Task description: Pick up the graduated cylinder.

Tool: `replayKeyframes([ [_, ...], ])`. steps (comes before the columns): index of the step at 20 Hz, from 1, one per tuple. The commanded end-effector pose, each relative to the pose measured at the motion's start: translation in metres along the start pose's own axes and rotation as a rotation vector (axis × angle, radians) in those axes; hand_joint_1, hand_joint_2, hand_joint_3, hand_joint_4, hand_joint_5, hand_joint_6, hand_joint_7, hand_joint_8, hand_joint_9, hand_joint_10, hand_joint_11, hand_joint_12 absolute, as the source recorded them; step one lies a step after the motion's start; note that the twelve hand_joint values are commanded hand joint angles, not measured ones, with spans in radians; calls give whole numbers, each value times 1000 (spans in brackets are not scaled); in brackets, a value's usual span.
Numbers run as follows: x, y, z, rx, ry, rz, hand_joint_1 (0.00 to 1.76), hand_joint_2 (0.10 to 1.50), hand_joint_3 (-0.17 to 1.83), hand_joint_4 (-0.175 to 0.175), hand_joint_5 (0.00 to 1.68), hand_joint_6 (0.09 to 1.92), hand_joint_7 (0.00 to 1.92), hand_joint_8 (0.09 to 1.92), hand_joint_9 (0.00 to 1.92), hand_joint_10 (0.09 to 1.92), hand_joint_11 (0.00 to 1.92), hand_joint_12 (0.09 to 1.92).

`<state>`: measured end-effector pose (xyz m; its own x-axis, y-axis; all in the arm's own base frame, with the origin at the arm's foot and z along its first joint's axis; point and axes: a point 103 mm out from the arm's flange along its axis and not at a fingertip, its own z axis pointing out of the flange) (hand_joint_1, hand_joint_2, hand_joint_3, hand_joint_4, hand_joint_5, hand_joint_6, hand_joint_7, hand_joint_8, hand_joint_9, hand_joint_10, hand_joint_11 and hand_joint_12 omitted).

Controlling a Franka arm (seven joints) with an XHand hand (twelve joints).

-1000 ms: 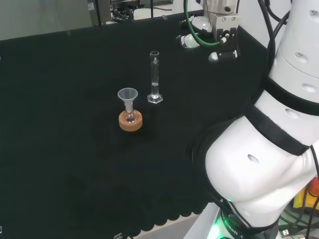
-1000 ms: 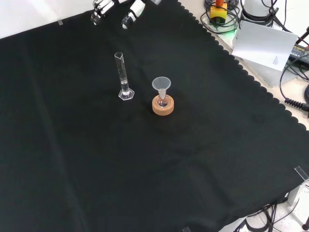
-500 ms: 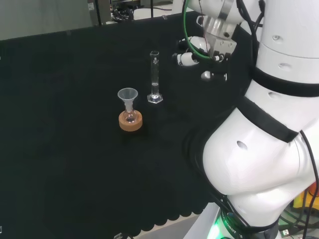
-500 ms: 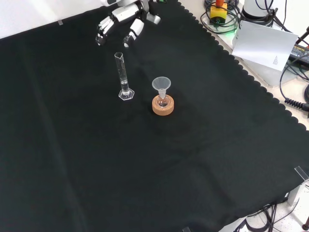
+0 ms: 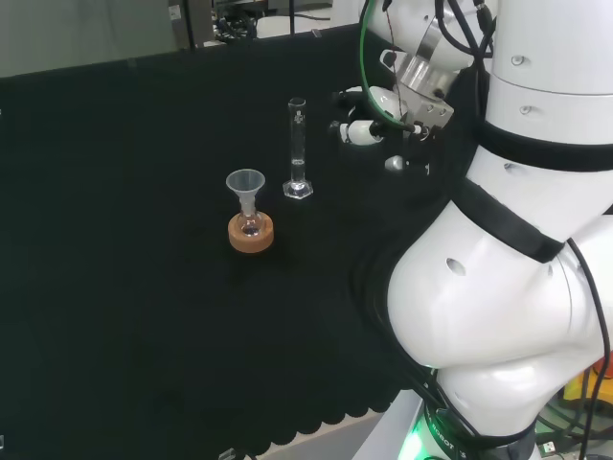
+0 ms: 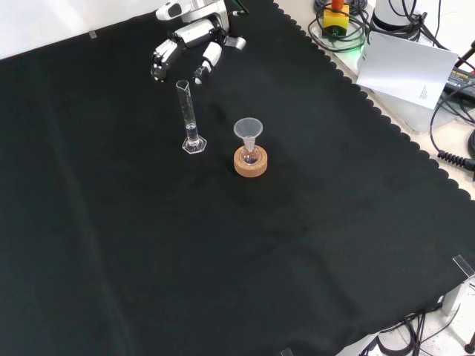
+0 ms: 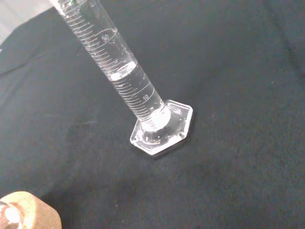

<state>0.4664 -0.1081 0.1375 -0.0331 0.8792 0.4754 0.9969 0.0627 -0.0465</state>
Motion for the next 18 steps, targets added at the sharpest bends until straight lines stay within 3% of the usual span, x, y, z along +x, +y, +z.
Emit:
replayKeyframes([
  [1, -3, 5, 16, -40, 152, -70, 765, 1081, -164, -50, 498, 87, 280, 681, 516, 637, 217, 1365],
  [7, 0, 15, 31, -46, 267, -129, 815, 1068, -175, -49, 484, 87, 264, 668, 477, 612, 200, 1356],
  [18, 15, 31, 46, -81, 399, -227, 966, 1021, -175, -53, 493, 87, 346, 668, 571, 606, 250, 1341],
])
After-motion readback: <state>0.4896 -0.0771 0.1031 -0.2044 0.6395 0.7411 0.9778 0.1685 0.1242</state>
